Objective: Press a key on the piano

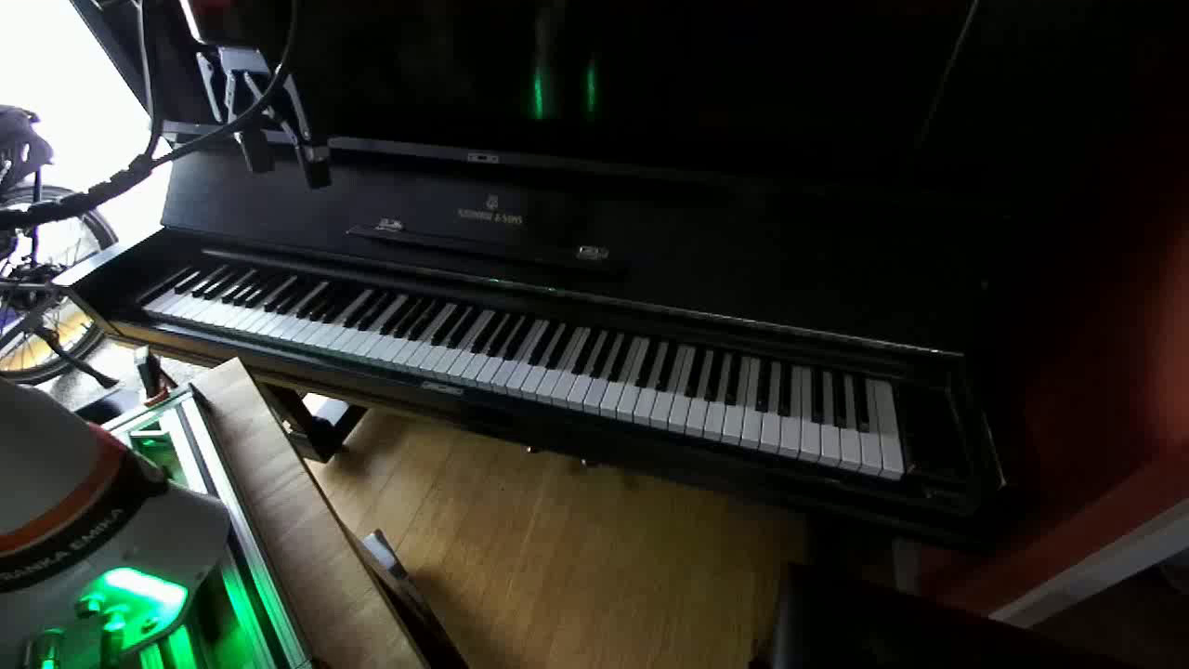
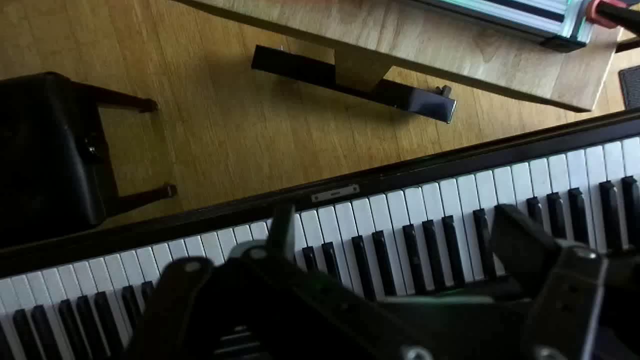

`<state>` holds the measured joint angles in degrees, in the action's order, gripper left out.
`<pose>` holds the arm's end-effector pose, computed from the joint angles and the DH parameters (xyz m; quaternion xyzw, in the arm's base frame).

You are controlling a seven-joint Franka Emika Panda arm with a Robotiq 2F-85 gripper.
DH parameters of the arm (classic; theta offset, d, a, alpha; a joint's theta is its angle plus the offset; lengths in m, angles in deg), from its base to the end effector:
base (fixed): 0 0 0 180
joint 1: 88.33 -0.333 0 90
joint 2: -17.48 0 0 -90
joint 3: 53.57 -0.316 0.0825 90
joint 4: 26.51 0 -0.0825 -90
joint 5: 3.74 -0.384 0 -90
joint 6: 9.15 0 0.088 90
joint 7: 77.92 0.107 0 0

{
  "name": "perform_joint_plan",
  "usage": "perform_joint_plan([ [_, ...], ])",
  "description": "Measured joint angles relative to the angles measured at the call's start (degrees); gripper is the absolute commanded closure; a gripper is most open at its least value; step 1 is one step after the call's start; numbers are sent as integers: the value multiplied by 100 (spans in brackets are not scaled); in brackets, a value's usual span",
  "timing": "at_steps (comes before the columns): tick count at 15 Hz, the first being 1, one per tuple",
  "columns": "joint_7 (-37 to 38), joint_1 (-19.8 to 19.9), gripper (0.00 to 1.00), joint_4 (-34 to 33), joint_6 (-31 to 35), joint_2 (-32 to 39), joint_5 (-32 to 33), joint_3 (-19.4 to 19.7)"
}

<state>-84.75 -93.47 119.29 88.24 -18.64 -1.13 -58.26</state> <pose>0.3288 0.0536 0.4616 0.9833 0.1389 -0.1070 0.0481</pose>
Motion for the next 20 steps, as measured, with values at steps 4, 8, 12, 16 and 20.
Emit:
perform_joint_plan([
  [4,0,0,0,0,0,8,0,0],
  [8,0,0,0,-3,2,10,16,3],
  [12,-378,209,0,-58,184,82,765,311],
  [16,-1882,381,0,-98,1028,134,1672,1078],
  [20,-3365,452,0,-39,2342,177,1700,2085],
])
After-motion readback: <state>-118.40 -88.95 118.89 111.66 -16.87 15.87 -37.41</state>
